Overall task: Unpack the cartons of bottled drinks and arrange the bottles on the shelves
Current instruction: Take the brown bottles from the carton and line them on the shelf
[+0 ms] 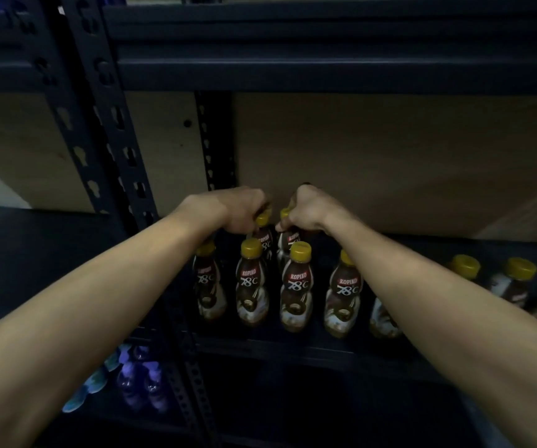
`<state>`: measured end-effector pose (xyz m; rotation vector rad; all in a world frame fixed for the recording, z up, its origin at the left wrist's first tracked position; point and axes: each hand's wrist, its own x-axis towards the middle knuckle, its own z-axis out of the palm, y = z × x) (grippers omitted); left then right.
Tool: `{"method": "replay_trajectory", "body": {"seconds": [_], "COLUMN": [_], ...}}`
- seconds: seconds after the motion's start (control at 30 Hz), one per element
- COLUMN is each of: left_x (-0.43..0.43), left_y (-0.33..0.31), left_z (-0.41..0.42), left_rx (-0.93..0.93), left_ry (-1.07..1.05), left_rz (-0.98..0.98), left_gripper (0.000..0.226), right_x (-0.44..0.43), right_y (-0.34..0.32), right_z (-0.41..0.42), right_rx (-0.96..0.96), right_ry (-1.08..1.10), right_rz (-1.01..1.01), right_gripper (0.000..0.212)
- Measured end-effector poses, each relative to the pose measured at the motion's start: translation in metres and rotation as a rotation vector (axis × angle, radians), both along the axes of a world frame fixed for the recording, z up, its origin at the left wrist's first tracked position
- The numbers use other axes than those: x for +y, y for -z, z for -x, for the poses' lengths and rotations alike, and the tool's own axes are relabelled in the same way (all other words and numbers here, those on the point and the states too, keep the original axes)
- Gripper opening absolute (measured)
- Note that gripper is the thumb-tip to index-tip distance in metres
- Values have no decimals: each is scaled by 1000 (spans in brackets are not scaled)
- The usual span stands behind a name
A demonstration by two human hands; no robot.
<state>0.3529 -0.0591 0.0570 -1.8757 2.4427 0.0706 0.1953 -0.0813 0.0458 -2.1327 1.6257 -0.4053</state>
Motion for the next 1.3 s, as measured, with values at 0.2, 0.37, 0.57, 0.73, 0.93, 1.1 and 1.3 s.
{"method": "replay_trajectory", "body": {"seconds": [0.2, 0.37, 0.57, 0.73, 0.93, 1.1, 1.3], "left_x": [-8, -13, -13, -16, -18, -20, -20], "left_y": [-5, -7, -15, -17, -17, -15, -17], "left_z": [1, 1, -2, -6, -18, -23, -23], "left_rx": [-21, 5, -42, -205, -291, -312, -304], "left_ry": [-41, -112, -132, -133, -174, -214, -255], "left_rz": [-59, -93, -146, -136, -140, -214, -196], "left_gripper": [27, 35, 16, 22, 26, 22, 19], "right_x": [-6, -9, -10, -8, -14, -14, -11], "right_y": [3, -4, -4, 2, 8, 9, 11], "right_z": [2, 11, 11, -1, -16, -23, -28], "right_rx": [41, 38, 2, -129, -182, -184, -212], "right_ry": [-17, -95, -145, -139, -142, -151, -169], "right_rz": [4, -16, -11, -56, -64, -48, -43], "right_gripper": [50, 37, 15, 18, 21, 21, 25]}}
